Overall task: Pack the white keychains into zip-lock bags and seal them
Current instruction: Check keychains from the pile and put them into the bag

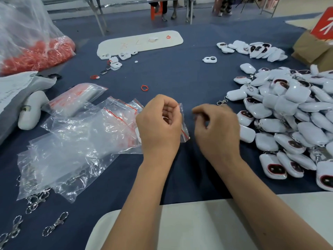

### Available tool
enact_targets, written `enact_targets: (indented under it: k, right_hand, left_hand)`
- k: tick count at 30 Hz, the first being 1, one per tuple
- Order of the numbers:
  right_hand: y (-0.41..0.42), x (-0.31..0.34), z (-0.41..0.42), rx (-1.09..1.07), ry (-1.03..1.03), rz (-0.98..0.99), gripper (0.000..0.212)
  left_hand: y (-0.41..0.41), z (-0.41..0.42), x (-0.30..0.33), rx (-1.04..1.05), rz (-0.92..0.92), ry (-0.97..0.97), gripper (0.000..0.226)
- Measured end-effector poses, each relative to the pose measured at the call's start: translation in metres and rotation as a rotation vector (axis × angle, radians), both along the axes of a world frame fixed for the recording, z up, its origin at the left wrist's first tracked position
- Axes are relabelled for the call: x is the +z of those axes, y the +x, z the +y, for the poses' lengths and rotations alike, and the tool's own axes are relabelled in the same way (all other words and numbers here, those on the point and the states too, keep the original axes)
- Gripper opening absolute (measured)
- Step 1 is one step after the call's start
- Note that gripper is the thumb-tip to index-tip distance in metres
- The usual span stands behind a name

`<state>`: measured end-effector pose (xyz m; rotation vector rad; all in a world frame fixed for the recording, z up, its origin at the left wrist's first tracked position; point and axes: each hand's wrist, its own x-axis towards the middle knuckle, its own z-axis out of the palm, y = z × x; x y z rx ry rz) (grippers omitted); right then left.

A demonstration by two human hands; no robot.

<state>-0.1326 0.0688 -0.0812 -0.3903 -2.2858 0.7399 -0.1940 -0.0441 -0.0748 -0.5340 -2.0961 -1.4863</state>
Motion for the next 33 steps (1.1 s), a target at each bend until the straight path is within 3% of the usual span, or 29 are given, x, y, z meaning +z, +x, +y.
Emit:
enact_targets:
  k: [3, 7, 9, 12, 14, 16, 19, 22, 27, 30, 33]
  right_hand:
    - [0.004, 0.002, 0.013, -0.36, 0.137, -0.181, 0.019]
    - [0.005, 0.0, 0.011, -0.391, 0.14, -0.519, 0.026]
    - [0.002, -0.001, 0.009, -0.257, 0.086, -0.45, 0.029]
    - [0.001, 0.001, 0.007, -0.006, -0.151, -0.148, 0.041]
    - [0.002, 0.002, 0.005, 0.021, -0.22, -0.036, 0.038]
    - [0.001, -0.002, 0.004, -0.09, -0.105, -0.07, 0.031]
    - [0.0, -0.007, 0.005, -0.267, 0.081, -0.311, 0.034]
    - [-0.001, -0.009, 0.008, -0.199, 0.077, -0.386, 0.034]
    - [-0.001, -0.005, 0.008, 0.019, -0.315, 0.025, 0.016]
    - [-0.002, -0.007, 0.009, 0.107, -0.552, 0.06, 0.015]
    - [-0.003, -0.006, 0.01, 0.334, -0.97, 0.147, 0.01]
  left_hand:
    - [0.003, 0.003, -0.004, -0.114, -0.08, -0.104, 0.016]
    - [0.012, 0.009, -0.006, -0.294, -0.055, -0.217, 0.007]
    - [0.015, 0.013, -0.008, -0.357, -0.095, -0.287, 0.01]
    - [0.013, 0.015, -0.013, -0.371, -0.29, -0.33, 0.019]
    - [0.011, 0.014, -0.013, -0.355, -0.361, -0.307, 0.018]
    - [0.011, 0.013, -0.012, -0.321, -0.329, -0.308, 0.014]
    - [0.012, 0.012, -0.012, -0.275, -0.304, -0.299, 0.011]
    - [0.008, 0.01, -0.013, -0.255, -0.309, -0.285, 0.014]
    - [0.008, 0.006, -0.009, -0.369, -0.171, -0.363, 0.042]
    - [0.008, 0.006, -0.009, -0.37, -0.122, -0.29, 0.03]
    - [0.003, 0.005, -0.009, -0.288, -0.25, -0.203, 0.018]
